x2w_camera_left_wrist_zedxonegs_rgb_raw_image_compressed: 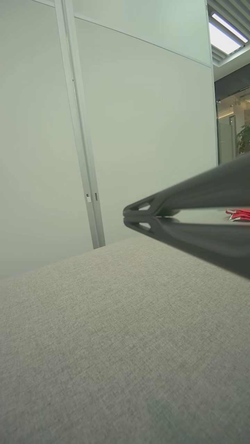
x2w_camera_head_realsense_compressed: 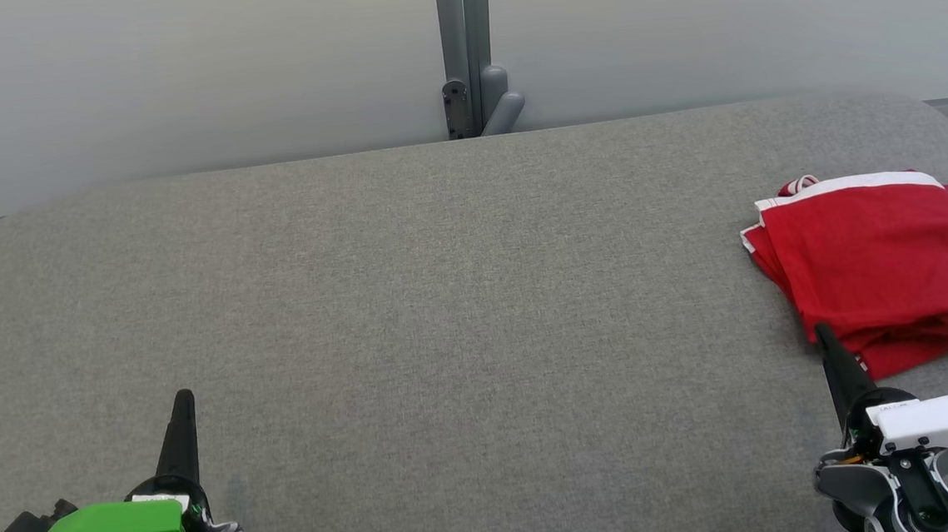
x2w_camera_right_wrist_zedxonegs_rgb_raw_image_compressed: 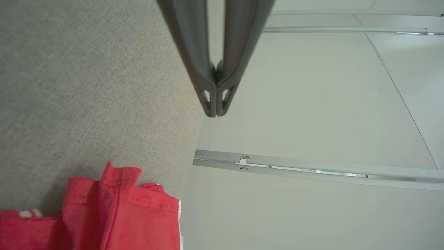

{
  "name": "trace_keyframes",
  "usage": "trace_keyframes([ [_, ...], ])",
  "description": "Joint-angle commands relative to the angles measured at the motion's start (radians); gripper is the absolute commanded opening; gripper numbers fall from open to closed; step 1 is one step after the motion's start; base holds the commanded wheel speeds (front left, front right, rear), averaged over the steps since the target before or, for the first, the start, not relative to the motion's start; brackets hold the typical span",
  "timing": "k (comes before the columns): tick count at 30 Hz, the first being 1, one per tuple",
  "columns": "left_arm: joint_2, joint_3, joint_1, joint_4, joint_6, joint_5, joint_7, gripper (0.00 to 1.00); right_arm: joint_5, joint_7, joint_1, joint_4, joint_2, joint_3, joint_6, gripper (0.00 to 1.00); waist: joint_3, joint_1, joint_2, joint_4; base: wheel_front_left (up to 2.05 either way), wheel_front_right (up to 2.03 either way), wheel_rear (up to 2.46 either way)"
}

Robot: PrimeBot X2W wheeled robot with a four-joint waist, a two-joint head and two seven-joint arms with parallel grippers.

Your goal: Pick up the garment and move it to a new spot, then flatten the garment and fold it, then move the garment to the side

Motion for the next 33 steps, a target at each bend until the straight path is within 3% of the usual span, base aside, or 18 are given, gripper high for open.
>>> trace_keyframes([
  [1, 0.005, 0.005, -0.024, -0.007, -0.007, -0.025, 0.008, 0.00, 0.026, 0.008, -0.017, -0.006, -0.006, 0.000, 0.000, 0.00, 0.000, 0.0000, 0.0093, -0.001, 0.00, 0.00, 0.00],
  [21, 0.006, 0.022, -0.040, -0.011, -0.009, -0.150, 0.041, 0.00, 0.173, 0.043, -0.034, -0.006, -0.007, 0.003, 0.000, 0.00, 0.006, 0.0000, 0.0109, -0.007, 0.00, 0.00, 0.00],
  [33, 0.005, 0.022, -0.040, -0.011, -0.009, -0.149, 0.039, 0.00, 0.174, 0.044, -0.033, -0.006, -0.007, 0.003, 0.000, 0.00, 0.006, 0.0000, 0.0110, -0.008, 0.00, 0.00, 0.00],
])
